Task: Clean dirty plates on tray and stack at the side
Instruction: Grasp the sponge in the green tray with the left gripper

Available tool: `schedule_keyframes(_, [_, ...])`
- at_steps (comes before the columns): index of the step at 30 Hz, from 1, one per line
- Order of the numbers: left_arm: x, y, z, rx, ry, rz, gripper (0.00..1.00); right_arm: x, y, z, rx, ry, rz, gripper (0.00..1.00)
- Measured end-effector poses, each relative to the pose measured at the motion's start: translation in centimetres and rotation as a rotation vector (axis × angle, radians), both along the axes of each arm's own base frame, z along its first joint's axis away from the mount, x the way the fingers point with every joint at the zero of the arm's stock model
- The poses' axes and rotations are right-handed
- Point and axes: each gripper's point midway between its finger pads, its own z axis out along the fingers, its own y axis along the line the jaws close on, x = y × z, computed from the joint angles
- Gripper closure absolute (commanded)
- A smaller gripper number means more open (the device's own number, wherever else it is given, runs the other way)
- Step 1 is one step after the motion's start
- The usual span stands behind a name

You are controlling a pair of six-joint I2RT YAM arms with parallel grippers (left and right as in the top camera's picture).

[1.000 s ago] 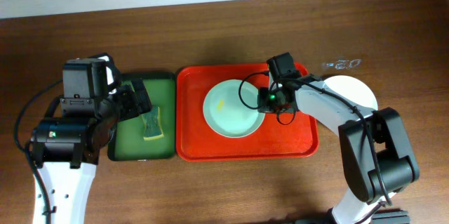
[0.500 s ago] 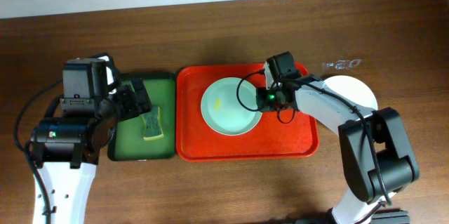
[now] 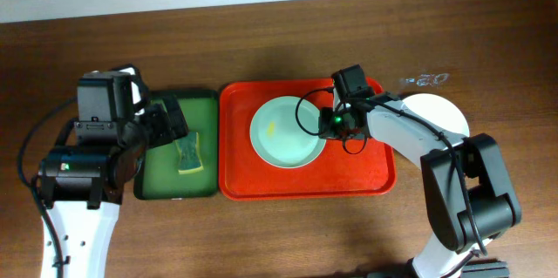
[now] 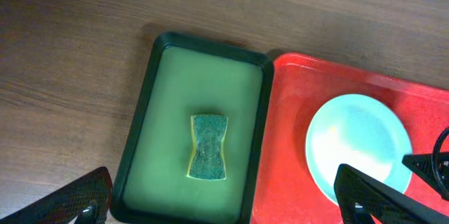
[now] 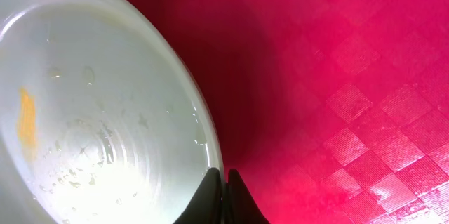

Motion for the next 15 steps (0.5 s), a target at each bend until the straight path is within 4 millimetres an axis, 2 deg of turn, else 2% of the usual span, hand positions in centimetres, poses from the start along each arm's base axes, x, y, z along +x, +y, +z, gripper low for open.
schedule_keyframes(1, [0.3,0.0,0.2,-0.001,-0.014,0.0,0.0,0.0,0.0,0.0,0.0,0.001,-0.001,0.96])
schedule_keyframes(3, [1.0,-0.3,0.9,-0.013,-0.055,-0.006,0.45,-0.1,0.0,0.0,0.003,0.004,0.0,0.96])
schedule_keyframes(4, [0.5,-0.5,0.4,-0.025,-0.024,-0.017,0.54,-0.1,0.1,0.0,0.003,0.005,0.001,0.96])
schedule_keyframes(6, [-0.2,-0.9,-1.0,-0.036,0.032,-0.031,0.57,-0.1,0.1,0.0,0.006,0.006,0.001,0.96])
schedule_keyframes(7, [-0.8,-1.0,-2.7,-0.032,0.1,-0.032,0.6,-0.1,0.1,0.0,0.006,0.006,-0.001,0.96])
schedule_keyframes(8, [-1.3,-0.9,-5.8,-0.02,0.225,-0.03,0.58,-0.1,0.1,0.0,0.007,0.007,0.0,0.96])
schedule_keyframes(9, [-1.1,-0.9,-9.8,-0.003,0.37,-0.03,0.55,-0.2,0.1,0.0,0.01,0.008,0.0,0.96])
schedule_keyframes(12, [-0.3,-1.0,-15.4,0.014,0.547,-0.027,0.52,-0.2,0.2,0.0,0.012,0.012,0.001,0.96])
schedule_keyframes(13, [0.0,-1.1,-18.6,0.022,0.628,-0.025,0.54,-0.2,0.2,0.0,0.013,0.012,0.001,0.96])
schedule_keyframes(14, [0.1,-1.1,-20.1,0.026,0.663,-0.025,0.57,-0.2,0.2,0.0,0.013,0.012,0.001,0.96])
schedule_keyframes(15, [0.5,-1.1,-20.8,0.026,0.664,-0.024,0.59,-0.3,0.2,0.0,0.013,0.012,0.001,0.96])
